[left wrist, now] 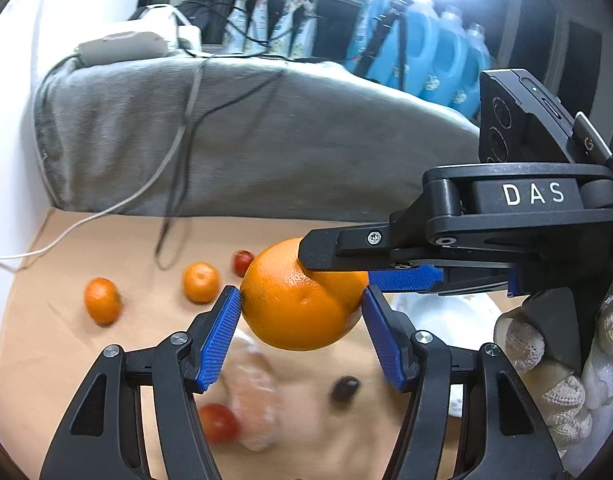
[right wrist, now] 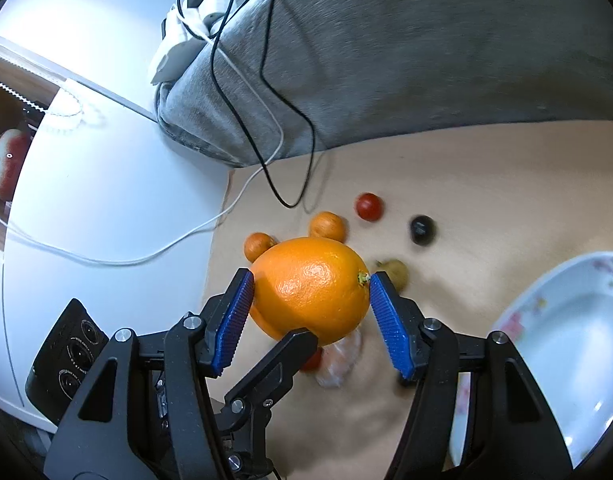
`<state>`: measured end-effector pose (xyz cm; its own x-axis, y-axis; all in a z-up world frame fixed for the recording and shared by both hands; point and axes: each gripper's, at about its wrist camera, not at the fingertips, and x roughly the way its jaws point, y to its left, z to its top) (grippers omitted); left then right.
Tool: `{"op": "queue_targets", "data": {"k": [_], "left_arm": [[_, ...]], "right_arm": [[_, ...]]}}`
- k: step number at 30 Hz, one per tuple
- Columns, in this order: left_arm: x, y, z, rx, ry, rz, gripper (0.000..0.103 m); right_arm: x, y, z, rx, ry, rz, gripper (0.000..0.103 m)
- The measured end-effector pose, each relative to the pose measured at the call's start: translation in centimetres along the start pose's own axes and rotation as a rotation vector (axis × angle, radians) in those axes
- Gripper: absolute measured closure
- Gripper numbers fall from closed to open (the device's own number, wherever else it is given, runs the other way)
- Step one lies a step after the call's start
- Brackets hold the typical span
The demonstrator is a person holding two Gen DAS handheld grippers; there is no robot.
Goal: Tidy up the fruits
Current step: 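Carry the large orange onto the white floral plate and open the grippers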
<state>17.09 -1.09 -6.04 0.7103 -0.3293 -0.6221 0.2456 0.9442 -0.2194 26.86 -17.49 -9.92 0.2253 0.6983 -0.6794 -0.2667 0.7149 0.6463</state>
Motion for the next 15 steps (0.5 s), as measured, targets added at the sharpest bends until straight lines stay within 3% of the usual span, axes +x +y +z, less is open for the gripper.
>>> {"op": "queue_targets", "data": {"k": [15], "left_arm": [[0.5, -7.6, -2.2, 0.063, 0.022, -0.081, 0.041]], "right_arm": [[-6.9, -5.2, -3.2, 0.058, -0.048, -0.059, 0.039]]}}
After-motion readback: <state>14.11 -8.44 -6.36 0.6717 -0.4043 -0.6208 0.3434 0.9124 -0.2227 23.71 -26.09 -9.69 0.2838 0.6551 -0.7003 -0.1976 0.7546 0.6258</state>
